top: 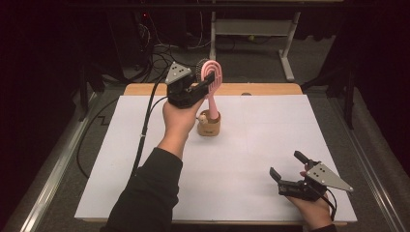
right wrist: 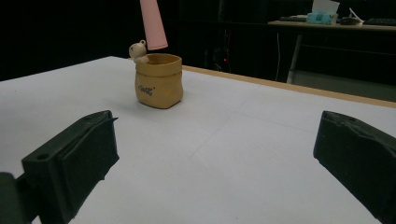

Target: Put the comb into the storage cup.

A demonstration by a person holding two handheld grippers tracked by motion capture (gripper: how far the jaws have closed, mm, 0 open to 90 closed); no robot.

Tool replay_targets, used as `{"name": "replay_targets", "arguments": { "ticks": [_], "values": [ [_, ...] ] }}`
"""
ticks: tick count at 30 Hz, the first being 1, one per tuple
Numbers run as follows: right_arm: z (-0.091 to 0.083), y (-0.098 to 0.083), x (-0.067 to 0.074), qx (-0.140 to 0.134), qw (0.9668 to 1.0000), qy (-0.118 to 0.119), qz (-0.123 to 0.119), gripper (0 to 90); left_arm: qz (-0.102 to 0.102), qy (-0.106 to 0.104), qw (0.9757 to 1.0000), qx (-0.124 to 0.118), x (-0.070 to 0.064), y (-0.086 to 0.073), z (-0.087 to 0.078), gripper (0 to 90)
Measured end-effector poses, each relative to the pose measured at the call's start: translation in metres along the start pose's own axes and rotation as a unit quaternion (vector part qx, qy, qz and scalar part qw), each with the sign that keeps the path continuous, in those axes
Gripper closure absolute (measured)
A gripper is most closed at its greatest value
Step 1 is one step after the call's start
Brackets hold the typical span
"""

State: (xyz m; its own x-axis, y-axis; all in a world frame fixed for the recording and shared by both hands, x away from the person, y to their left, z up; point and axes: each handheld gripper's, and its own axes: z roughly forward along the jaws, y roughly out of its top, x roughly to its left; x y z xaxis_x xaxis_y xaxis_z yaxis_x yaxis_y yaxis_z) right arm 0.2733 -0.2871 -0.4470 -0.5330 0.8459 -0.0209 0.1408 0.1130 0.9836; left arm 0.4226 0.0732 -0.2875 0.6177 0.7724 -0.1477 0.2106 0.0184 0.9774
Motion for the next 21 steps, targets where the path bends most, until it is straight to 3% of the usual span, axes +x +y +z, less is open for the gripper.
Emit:
{"name": "replay_targets", "arguments": {
  "ticks": [21],
  "values": [
    [-0.001, 0.000, 0.000, -0.004, 1.0000, -0.002, 0.001, 0.3, -0.015, 0.016, 0.9997, 0.006, 0.012, -0.014, 0.008, 63.0]
  ]
}}
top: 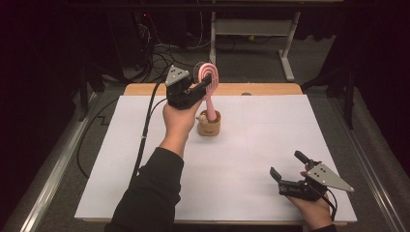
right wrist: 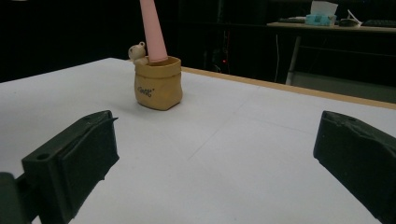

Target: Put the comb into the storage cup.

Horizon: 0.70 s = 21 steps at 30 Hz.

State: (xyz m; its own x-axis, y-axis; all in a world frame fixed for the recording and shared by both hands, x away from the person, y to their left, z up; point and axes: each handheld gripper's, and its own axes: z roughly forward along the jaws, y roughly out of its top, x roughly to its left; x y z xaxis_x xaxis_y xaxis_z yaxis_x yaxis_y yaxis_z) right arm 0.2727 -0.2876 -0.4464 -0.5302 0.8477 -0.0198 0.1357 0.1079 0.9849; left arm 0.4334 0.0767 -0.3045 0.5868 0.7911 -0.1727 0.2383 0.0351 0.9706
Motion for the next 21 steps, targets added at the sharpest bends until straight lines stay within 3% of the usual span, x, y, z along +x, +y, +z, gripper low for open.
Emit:
{"name": "replay_targets", "arguments": {
  "ticks": [21],
  "values": [
    [0.000, 0.000, -0.001, -0.001, 1.0000, 0.002, 0.005, 0.3, -0.001, 0.008, 0.9999, 0.012, -0.004, -0.016, 0.017, 63.0]
  ]
}}
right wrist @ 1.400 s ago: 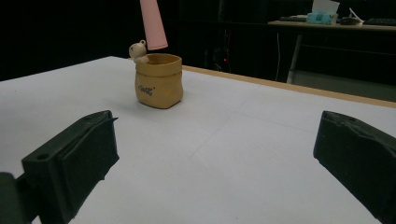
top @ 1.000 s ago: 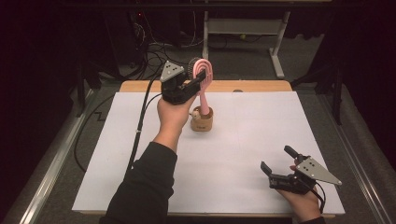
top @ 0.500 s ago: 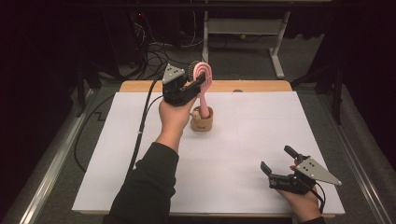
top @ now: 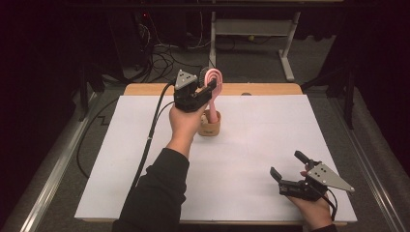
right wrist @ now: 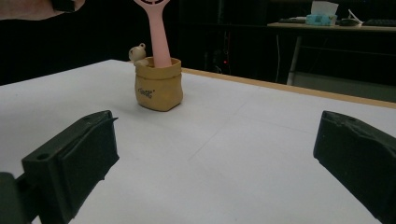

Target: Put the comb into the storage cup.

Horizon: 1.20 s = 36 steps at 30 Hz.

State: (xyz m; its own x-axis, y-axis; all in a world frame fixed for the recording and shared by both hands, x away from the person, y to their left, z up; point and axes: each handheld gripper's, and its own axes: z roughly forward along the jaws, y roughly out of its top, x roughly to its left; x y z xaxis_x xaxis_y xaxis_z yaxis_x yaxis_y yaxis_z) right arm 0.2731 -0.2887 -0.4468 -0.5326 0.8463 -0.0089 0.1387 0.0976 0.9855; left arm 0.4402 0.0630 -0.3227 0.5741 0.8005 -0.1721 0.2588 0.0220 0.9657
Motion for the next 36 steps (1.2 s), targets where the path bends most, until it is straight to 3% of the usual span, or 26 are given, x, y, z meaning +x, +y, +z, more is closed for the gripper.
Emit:
{"name": "replay_targets", "arguments": {
  "ticks": [10, 36],
  "values": [
    [0.000, 0.000, 0.001, -0.003, 1.0000, -0.001, -0.003, 0.3, -0.011, 0.005, 0.9999, 0.003, 0.007, -0.011, 0.000, 63.0],
    [-0.001, 0.001, 0.001, -0.007, 1.0000, -0.001, -0.001, 0.3, -0.014, 0.006, 0.9999, 0.007, 0.004, -0.022, 0.013, 63.0]
  ]
}}
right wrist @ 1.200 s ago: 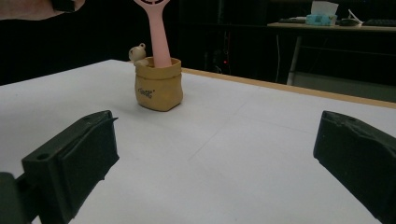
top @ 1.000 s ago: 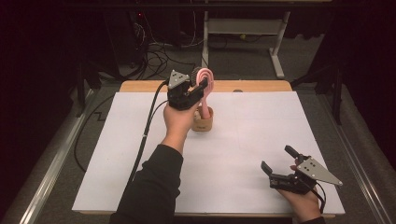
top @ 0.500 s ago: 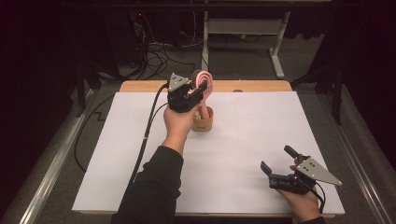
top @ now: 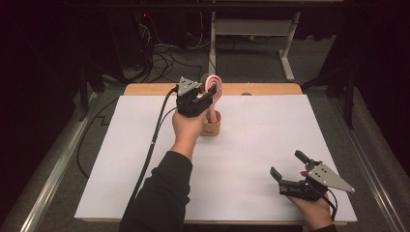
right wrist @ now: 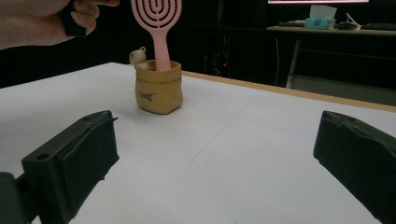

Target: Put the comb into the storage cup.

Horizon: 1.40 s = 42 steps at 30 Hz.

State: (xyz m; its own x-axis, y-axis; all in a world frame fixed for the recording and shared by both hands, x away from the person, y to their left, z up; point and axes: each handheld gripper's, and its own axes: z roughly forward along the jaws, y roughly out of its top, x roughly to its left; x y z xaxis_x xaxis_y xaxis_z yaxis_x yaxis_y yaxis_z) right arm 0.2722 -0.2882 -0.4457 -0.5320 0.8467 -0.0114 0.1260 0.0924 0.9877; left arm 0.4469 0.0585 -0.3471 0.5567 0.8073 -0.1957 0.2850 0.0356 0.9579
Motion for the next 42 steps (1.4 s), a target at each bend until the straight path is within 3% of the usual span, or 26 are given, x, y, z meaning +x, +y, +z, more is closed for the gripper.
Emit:
{"name": "replay_targets", "arguments": {
  "ticks": [25, 34, 42],
  "values": [
    [0.0005, -0.0004, 0.0003, -0.001, 1.0000, 0.001, -0.001, 0.3, 0.001, -0.003, 0.9998, 0.017, -0.0009, -0.0098, 0.0069, 62.3],
    [0.0007, -0.0011, 0.0000, 0.001, 1.0000, 0.003, 0.000, 0.3, 0.015, 0.000, 0.9996, 0.025, 0.0012, -0.0090, 0.0055, 61.2],
    [0.0022, -0.0023, 0.0002, 0.006, 1.0000, 0.002, -0.001, 0.3, 0.025, 0.011, 0.9986, 0.046, 0.0076, -0.0074, 0.0051, 57.7]
  ]
}}
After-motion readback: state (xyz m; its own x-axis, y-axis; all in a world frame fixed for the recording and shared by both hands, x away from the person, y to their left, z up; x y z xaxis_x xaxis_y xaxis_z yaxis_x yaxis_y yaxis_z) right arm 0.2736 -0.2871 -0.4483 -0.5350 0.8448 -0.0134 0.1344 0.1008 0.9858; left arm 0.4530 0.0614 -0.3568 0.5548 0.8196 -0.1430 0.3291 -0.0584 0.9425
